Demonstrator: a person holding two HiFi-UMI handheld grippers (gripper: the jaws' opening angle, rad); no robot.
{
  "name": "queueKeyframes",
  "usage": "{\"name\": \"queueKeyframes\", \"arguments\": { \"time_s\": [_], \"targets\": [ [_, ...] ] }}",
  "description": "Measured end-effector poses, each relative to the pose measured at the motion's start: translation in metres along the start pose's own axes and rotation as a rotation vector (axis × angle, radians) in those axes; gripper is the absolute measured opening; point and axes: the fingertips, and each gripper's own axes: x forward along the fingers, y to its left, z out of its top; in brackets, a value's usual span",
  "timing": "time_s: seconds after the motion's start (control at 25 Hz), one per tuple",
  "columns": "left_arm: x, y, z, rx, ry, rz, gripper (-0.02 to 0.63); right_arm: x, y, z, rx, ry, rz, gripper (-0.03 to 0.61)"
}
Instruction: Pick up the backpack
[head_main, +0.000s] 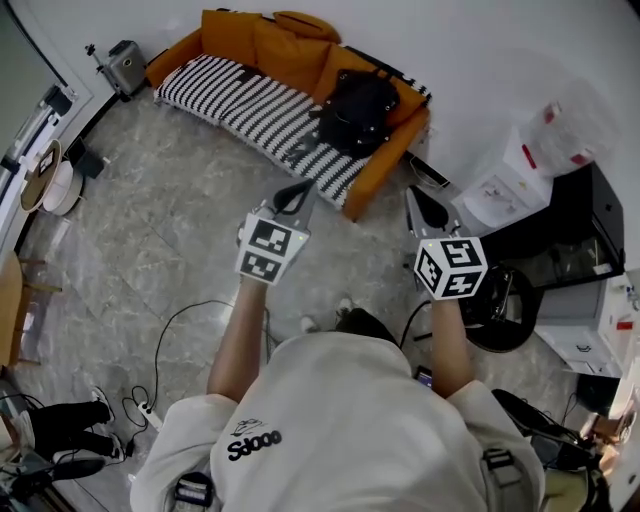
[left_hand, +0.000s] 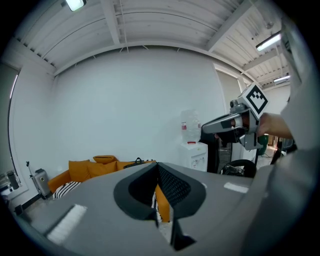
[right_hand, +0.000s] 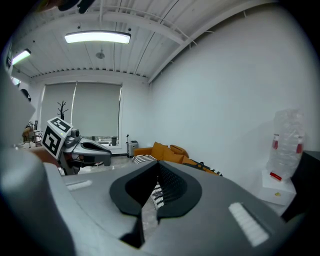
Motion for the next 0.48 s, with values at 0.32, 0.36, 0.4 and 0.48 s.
{"name": "queueKeyframes", "arguments": {
  "time_s": [0.32,0.36,0.4,0.48],
  "targets": [
    [0.014,0.018,-0.009,-0.006,0.026,-0.004,0.011,0.024,-0.004,-0.003,0.008,0.020,-0.014,0.003],
    [0.018,0.021,-0.008,-0.002,0.027,-0.005,0.011,0.028,-0.007,-0.003,0.014,0.021,-0.016,0.003],
    [0.022,0.024,-0.008,-0.001,0.028,-0.004,0.011,0.033,-0.009,-0.003,0.018,0.021,-0.016,0.003],
    [0.031,0.033,-0.007,-0.002,0.029,0.003,0.011,0.043,-0.014,0.000,0.020,0.016,-0.013,0.003]
  ]
}}
